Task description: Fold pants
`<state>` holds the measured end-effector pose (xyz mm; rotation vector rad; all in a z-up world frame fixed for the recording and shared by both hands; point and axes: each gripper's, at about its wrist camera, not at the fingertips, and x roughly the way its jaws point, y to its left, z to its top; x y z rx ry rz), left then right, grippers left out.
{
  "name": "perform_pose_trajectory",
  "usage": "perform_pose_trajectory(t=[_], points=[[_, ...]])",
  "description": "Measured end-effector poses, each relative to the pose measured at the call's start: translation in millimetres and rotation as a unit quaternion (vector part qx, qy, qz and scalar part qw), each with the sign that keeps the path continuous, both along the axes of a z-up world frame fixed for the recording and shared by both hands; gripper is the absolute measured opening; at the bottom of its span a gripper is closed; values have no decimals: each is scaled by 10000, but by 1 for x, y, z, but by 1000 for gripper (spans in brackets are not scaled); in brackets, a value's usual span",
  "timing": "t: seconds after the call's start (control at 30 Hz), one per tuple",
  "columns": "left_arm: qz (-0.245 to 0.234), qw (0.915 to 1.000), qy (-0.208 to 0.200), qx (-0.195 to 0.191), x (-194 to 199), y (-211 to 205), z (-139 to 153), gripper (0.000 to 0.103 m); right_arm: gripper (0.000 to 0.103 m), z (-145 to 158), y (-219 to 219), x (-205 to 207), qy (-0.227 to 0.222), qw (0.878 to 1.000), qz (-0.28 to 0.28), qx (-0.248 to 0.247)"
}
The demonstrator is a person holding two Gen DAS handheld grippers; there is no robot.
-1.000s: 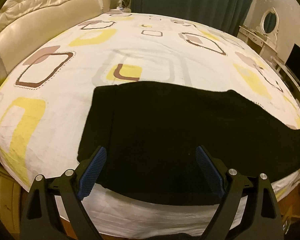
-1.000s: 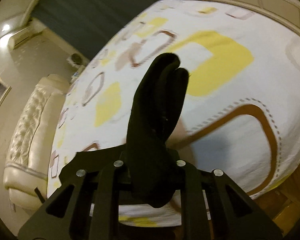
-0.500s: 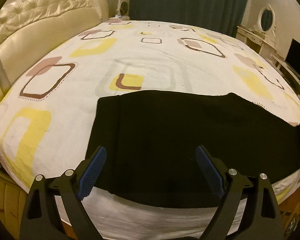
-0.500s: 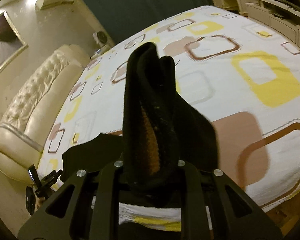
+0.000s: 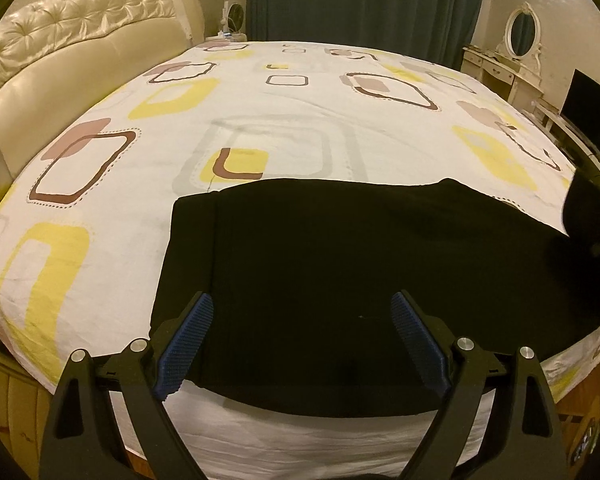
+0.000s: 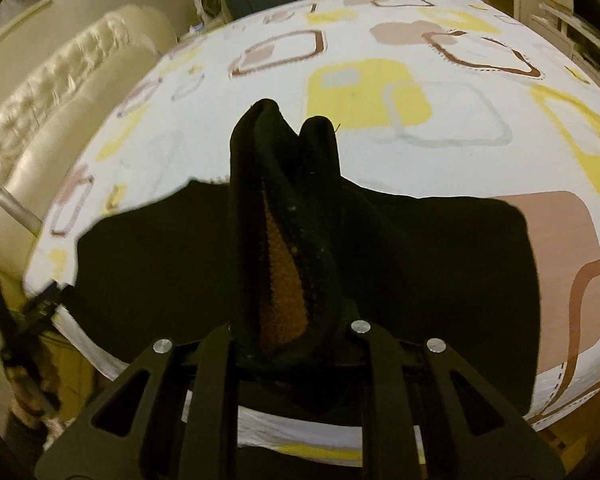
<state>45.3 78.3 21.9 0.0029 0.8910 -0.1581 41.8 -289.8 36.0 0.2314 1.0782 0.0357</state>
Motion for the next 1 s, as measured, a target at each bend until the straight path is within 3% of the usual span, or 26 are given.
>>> perform_pose_trajectory(t=[0.27, 0.4, 0.57, 0.7, 0.87, 1.0], points=[[-44, 10000, 12, -15, -1, -2, -1, 90, 17, -40, 38, 8, 344, 9984, 248, -371], [-40, 10000, 33, -50, 0, -3, -2, 90, 19, -45, 44, 8, 346, 9983, 261, -400], [-54, 10000, 46, -37, 1, -3, -3, 90, 28, -43, 49, 6, 323, 9987, 275, -292], [-88, 9999, 38, -38, 0, -4, -2, 90, 44, -40, 52, 4, 268, 9993, 244, 48], [-118, 9999, 44, -38, -1, -5, -3, 90, 48, -38, 56, 1, 199, 9989, 264, 317], [-155, 9999, 52, 12, -1, -7, -5, 90, 50, -41, 62, -1, 248, 9944, 355, 969]])
